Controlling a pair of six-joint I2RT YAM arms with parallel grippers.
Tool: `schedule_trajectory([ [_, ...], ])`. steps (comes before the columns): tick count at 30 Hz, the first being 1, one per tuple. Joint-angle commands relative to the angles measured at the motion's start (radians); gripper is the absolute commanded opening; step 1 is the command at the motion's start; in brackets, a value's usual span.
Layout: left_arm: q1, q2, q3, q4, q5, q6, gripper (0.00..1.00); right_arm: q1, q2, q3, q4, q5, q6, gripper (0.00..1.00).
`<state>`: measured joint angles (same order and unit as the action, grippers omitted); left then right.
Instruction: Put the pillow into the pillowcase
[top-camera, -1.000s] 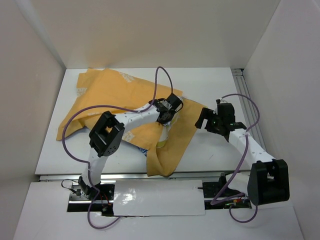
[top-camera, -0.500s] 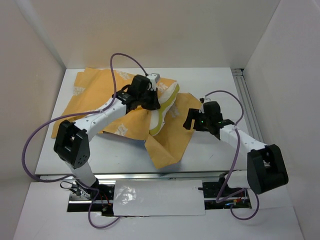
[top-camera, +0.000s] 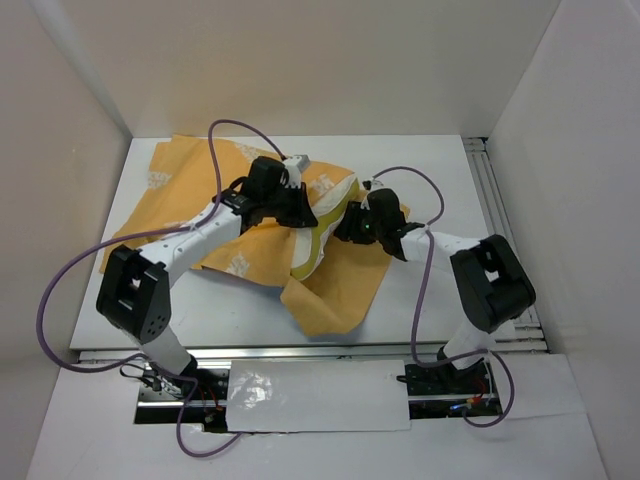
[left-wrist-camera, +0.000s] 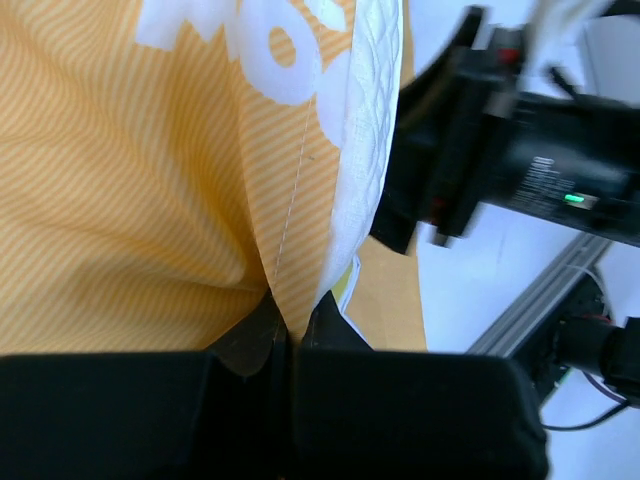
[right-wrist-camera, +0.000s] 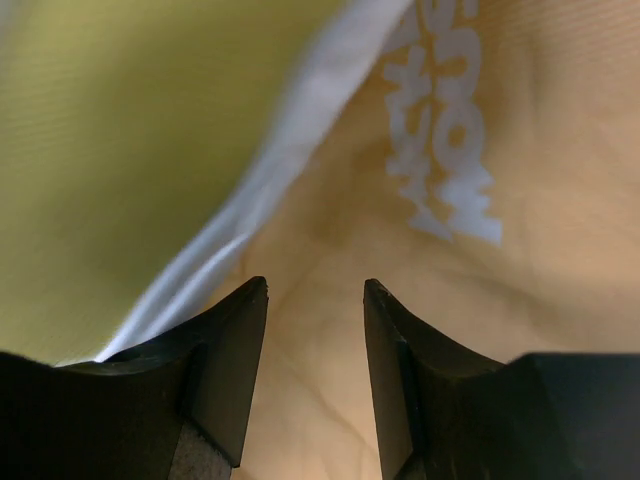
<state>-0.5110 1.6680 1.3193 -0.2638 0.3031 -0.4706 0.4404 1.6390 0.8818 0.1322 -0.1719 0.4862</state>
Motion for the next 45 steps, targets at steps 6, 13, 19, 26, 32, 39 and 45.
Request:
schedule_trajectory([
  [6,0.061,-0.134,0.001,0.129,0.188,-0.036,0.00,0.055,0.096,-0.009,0.340,0.018,0.167,0.52],
  [13,0.071,-0.200,-0.031,0.164,0.215,-0.056,0.00,0.101,0.139,-0.018,0.438,0.080,0.224,0.62],
  [19,0.071,-0.241,-0.060,0.173,0.225,-0.056,0.00,0.110,0.185,0.019,0.386,0.135,0.246,0.63],
  [26,0.071,-0.252,-0.078,0.193,0.267,-0.036,0.00,0.132,0.255,0.051,0.535,0.064,0.258,0.63],
  [32,0.062,-0.243,-0.097,0.193,0.275,-0.025,0.00,0.155,0.318,0.081,0.575,0.075,0.272,0.23],
  [39,0.072,-0.219,-0.097,0.109,-0.123,-0.016,0.00,0.120,0.100,-0.007,0.371,0.089,0.193,0.00],
  [45,0.129,-0.104,-0.101,0.114,-0.332,-0.016,0.00,0.057,-0.178,-0.139,0.059,0.021,0.118,0.00],
])
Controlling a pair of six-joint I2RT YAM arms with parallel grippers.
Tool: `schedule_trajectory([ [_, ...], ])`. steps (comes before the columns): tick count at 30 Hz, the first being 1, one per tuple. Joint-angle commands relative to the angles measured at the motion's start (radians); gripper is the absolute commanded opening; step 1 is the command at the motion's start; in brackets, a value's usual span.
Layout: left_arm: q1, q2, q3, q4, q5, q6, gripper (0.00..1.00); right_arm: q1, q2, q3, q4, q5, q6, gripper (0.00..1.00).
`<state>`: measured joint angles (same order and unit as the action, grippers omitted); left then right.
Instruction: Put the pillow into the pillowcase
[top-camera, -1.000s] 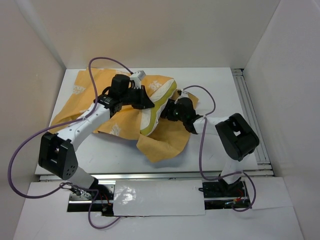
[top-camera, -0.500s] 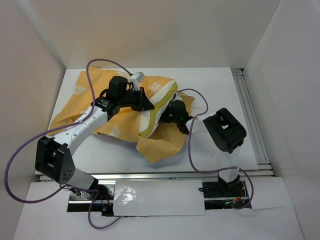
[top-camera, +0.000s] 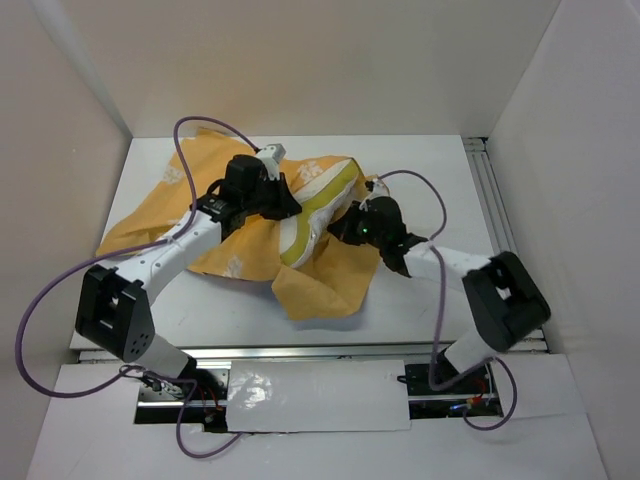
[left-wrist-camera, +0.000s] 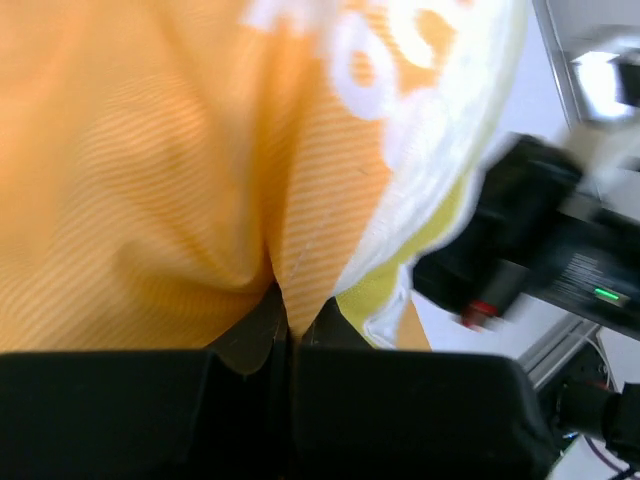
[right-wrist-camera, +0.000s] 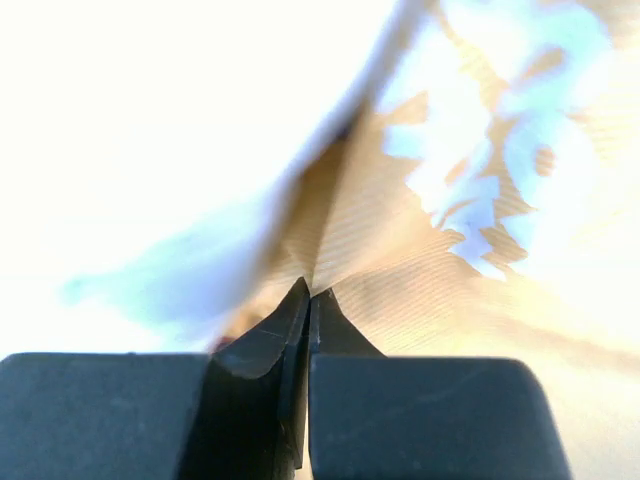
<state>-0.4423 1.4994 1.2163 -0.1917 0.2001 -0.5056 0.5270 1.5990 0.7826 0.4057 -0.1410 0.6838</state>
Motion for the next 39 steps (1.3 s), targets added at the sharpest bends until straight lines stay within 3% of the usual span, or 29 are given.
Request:
schedule_trajectory([
  [1,0.071,0.087,0.014,0.041,-0.229,0.019,0.00,-0.053,-0.178,-0.066,-0.261,0.003,-0.079,0.00],
  [5,0.103,0.185,0.014,0.055,-0.278,0.009,0.00,-0.079,-0.405,-0.111,-0.445,0.059,-0.144,0.00],
  [8,0.115,0.209,0.014,0.029,-0.349,-0.030,0.00,-0.128,-0.486,-0.085,-0.566,0.109,-0.193,0.00],
  [11,0.140,0.237,0.032,0.005,-0.407,-0.051,0.00,-0.179,-0.519,-0.074,-0.646,0.109,-0.222,0.00],
  [16,0.152,0.260,0.065,-0.008,-0.430,-0.044,0.00,-0.240,-0.533,-0.092,-0.702,-0.034,-0.250,0.00],
  [24,-0.028,0.251,0.014,0.087,-0.473,0.148,0.00,-0.269,-0.681,-0.118,-0.440,-0.248,-0.271,0.00],
  [26,-0.055,0.260,0.002,0.087,-0.485,0.173,0.00,-0.280,-0.705,-0.134,-0.291,-0.290,-0.205,0.00],
  [31,-0.094,0.340,-0.037,0.055,-0.501,0.138,0.00,-0.321,-0.774,-0.224,0.150,-0.331,-0.044,0.00],
  [37,-0.115,0.478,0.018,-0.058,-0.634,0.079,0.00,-0.340,-0.784,-0.201,0.237,-0.359,-0.021,0.00],
  [39,-0.115,0.522,0.075,-0.129,-0.654,0.052,0.00,-0.340,-0.800,-0.233,0.350,-0.376,0.005,0.00],
])
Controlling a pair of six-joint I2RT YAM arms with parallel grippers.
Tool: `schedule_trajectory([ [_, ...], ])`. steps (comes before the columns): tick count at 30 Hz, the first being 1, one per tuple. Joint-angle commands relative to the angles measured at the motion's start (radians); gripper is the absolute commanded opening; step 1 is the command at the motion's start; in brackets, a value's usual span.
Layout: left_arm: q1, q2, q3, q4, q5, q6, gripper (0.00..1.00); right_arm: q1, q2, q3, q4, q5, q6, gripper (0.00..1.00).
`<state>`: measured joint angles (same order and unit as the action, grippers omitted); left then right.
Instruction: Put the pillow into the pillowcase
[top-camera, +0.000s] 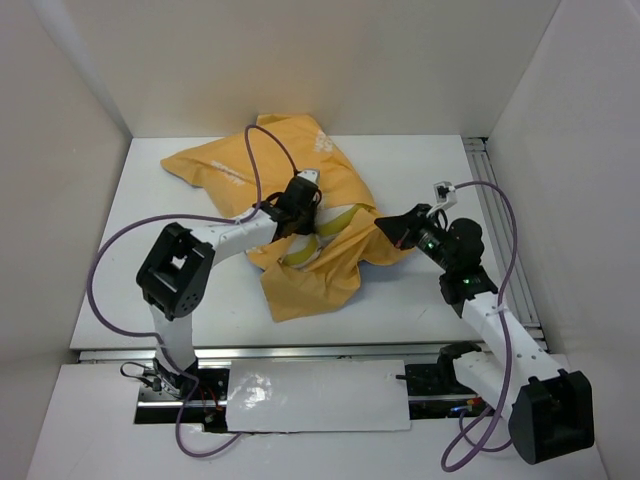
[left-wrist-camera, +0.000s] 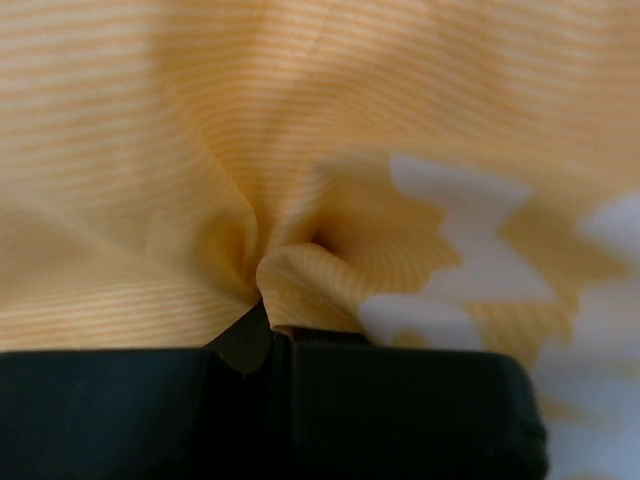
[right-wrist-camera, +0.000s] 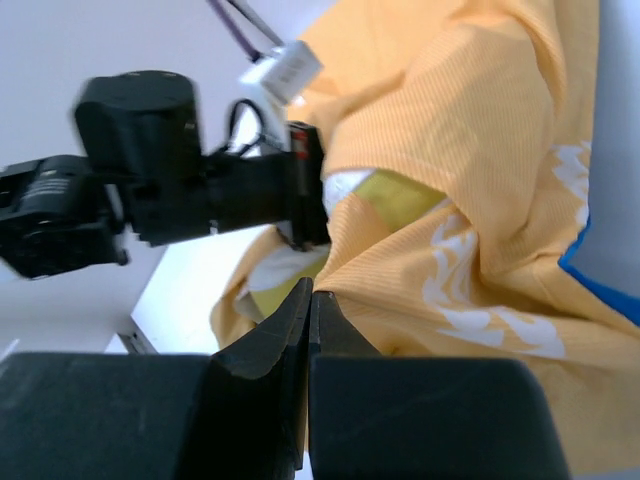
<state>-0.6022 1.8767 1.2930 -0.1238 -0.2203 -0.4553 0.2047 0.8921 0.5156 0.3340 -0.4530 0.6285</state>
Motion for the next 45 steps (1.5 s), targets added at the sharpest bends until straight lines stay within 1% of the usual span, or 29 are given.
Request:
schedule_trajectory([
  [1,0.045,0.177,0.015,-0.220,-0.234,-0.009,0.00,-0.018,-0.093,0.023,0.450,-0.064,0.060,0.00],
  [2,0.045,0.177,0.028,-0.237,-0.234,-0.010,0.00,-0.018,-0.105,0.023,0.467,-0.064,0.060,0.00],
  [4,0.045,0.177,0.028,-0.247,-0.170,-0.010,0.00,-0.018,-0.105,0.032,0.403,-0.046,0.030,0.00],
  [5,0.045,0.141,0.028,-0.247,-0.140,-0.010,0.00,-0.018,-0.084,0.049,0.336,-0.046,0.017,0.00],
  [6,0.045,0.115,0.016,-0.235,-0.110,0.001,0.03,-0.018,-0.070,0.061,0.291,-0.046,-0.015,0.00],
  [7,0.045,0.086,0.002,-0.225,-0.035,0.016,0.11,-0.018,-0.035,0.072,0.258,-0.046,-0.027,0.00],
  [8,0.045,0.052,0.002,-0.212,0.001,0.026,0.19,-0.018,-0.019,0.072,0.234,-0.046,-0.027,0.00],
  [9,0.036,-0.027,-0.014,-0.202,0.039,0.041,0.27,-0.018,-0.004,0.072,0.206,-0.046,-0.027,0.00],
  [10,0.036,-0.072,-0.030,-0.168,0.115,0.076,0.36,-0.018,0.010,0.072,0.186,-0.059,-0.039,0.00],
  [12,0.013,-0.202,-0.067,-0.120,0.185,0.151,0.44,-0.018,0.031,0.072,0.159,-0.059,-0.053,0.00],
  [13,0.013,-0.241,-0.080,-0.091,0.253,0.190,0.48,-0.027,0.047,0.072,0.158,-0.059,-0.053,0.00],
  [14,0.002,-0.275,-0.099,-0.020,0.280,0.228,0.49,-0.027,0.059,0.072,0.174,-0.059,-0.053,0.00],
  [15,-0.007,-0.307,-0.144,0.024,0.295,0.259,0.57,-0.027,0.059,0.072,0.192,-0.073,-0.053,0.00],
  [16,-0.007,-0.348,-0.155,0.054,0.327,0.311,0.80,-0.027,0.070,0.061,0.212,-0.093,-0.053,0.00],
  [17,-0.007,-0.359,-0.155,0.055,0.344,0.329,0.99,-0.027,0.079,0.061,0.230,-0.108,-0.053,0.00],
  [19,-0.007,-0.360,-0.112,0.064,0.375,0.349,0.99,-0.027,0.079,0.075,0.218,-0.118,-0.064,0.00],
  [21,-0.007,-0.338,-0.016,-0.002,0.388,0.369,0.99,-0.027,0.088,0.075,0.195,-0.131,-0.082,0.00],
  [24,-0.007,-0.288,0.077,-0.028,0.446,0.380,0.99,-0.027,0.088,0.075,0.186,-0.141,-0.082,0.00],
  [27,-0.007,-0.229,0.173,-0.028,0.562,0.426,0.99,-0.027,0.077,0.075,0.174,-0.150,-0.105,0.00],
  [28,-0.007,-0.212,0.187,-0.019,0.631,0.440,0.99,-0.027,0.077,0.075,0.174,-0.150,-0.105,0.00],
  [30,-0.007,-0.154,0.215,-0.008,0.674,0.455,0.99,-0.027,0.077,0.084,0.184,-0.150,-0.105,0.00],
  [33,-0.007,-0.079,0.302,-0.052,0.627,0.464,0.99,-0.027,0.077,0.084,0.194,-0.170,-0.096,0.00],
  [34,-0.007,-0.024,0.348,-0.066,0.596,0.474,0.99,-0.027,0.077,0.093,0.194,-0.170,-0.096,0.00],
  [36,-0.007,0.024,0.388,-0.112,0.596,0.483,0.99,-0.027,0.087,0.093,0.185,-0.170,-0.096,0.00],
  [41,-0.030,0.097,0.378,-0.065,0.519,0.503,0.99,-0.036,0.119,0.093,0.223,-0.207,-0.087,0.00],
  [42,-0.042,0.108,0.377,-0.065,0.519,0.503,0.93,-0.036,0.131,0.103,0.232,-0.207,-0.087,0.00],
  [43,-0.053,0.117,0.377,-0.065,0.519,0.503,0.83,-0.036,0.142,0.103,0.232,-0.216,-0.087,0.00],
  [44,-0.053,0.118,0.377,-0.065,0.519,0.489,0.66,-0.036,0.142,0.113,0.232,-0.216,-0.087,0.00],
  [45,-0.062,0.133,0.364,-0.056,0.507,0.478,0.42,-0.036,0.142,0.113,0.223,-0.216,-0.087,0.00],
])
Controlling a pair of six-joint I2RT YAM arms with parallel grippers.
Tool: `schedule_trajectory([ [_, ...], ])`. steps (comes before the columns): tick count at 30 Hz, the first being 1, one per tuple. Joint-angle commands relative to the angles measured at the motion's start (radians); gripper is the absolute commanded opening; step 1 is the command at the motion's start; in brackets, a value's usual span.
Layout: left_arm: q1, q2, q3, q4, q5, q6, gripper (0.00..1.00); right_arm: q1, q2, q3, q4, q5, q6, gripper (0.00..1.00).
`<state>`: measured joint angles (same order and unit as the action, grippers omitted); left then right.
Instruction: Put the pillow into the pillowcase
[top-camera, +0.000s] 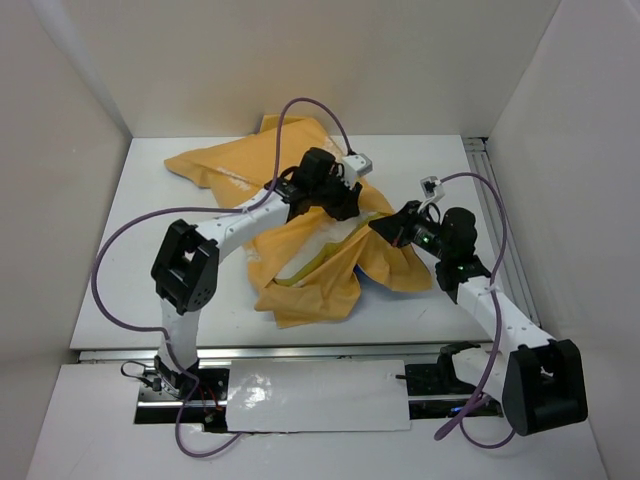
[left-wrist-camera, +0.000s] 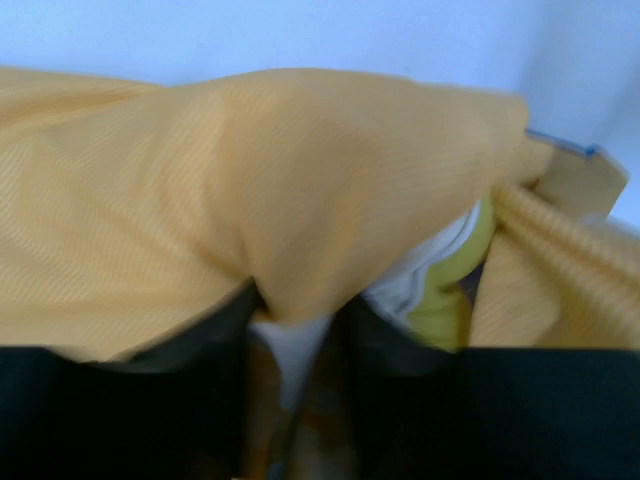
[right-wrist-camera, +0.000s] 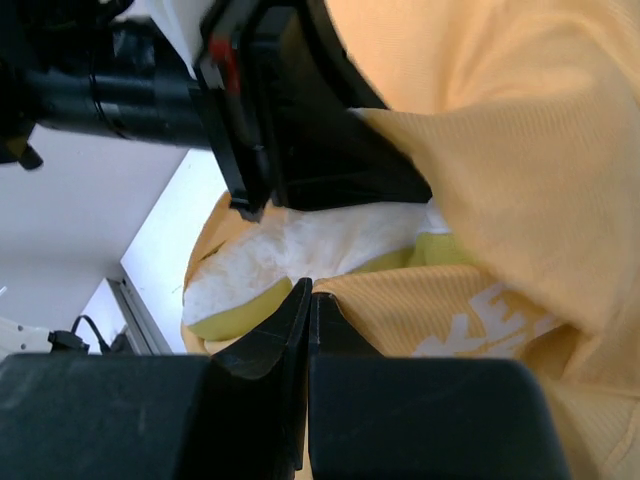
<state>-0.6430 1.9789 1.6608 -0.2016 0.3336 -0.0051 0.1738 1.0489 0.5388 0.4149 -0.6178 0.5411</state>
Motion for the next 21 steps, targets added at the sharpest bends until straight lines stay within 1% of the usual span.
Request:
schedule_trajectory([
  [1,-0.021,0.043,-0.034,0.034,-0.095,-0.005,0.00,-0.005,-0.015,0.101,0.142,-0.036,0.000,0.00],
  [4,-0.021,0.043,-0.126,0.137,-0.236,-0.051,0.00,-0.014,-0.046,0.131,0.069,0.033,-0.033,0.00],
  [5,-0.021,0.060,-0.168,0.157,-0.340,-0.083,0.00,-0.026,-0.061,0.141,0.068,0.079,-0.033,0.00],
  [7,-0.009,0.109,-0.144,0.082,-0.404,-0.096,0.00,-0.026,-0.116,0.141,0.068,0.113,-0.044,0.00],
  [8,-0.009,0.171,-0.094,0.042,-0.459,-0.117,0.00,-0.026,-0.134,0.153,0.077,0.148,-0.044,0.00],
  [10,0.000,0.228,-0.044,-0.051,-0.520,-0.145,0.00,-0.026,-0.173,0.171,0.067,0.193,-0.044,0.00],
  [11,0.000,0.266,-0.006,-0.074,-0.565,-0.173,0.00,-0.026,-0.173,0.196,0.067,0.202,-0.056,0.00],
  [12,0.011,0.276,0.004,-0.088,-0.583,-0.185,0.00,-0.026,-0.185,0.205,0.067,0.202,-0.056,0.00],
  [15,0.011,0.300,0.014,-0.123,-0.704,-0.243,0.00,-0.026,-0.208,0.214,0.105,0.181,-0.044,0.00],
  [16,0.032,0.311,0.033,-0.140,-0.723,-0.256,0.00,-0.026,-0.222,0.225,0.105,0.170,-0.044,0.00],
  [18,0.060,0.351,0.091,-0.234,-0.768,-0.300,0.00,-0.026,-0.254,0.243,0.081,0.202,-0.079,0.00],
  [21,0.072,0.351,0.057,-0.251,-0.780,-0.311,0.00,-0.026,-0.273,0.243,0.071,0.227,-0.112,0.00],
])
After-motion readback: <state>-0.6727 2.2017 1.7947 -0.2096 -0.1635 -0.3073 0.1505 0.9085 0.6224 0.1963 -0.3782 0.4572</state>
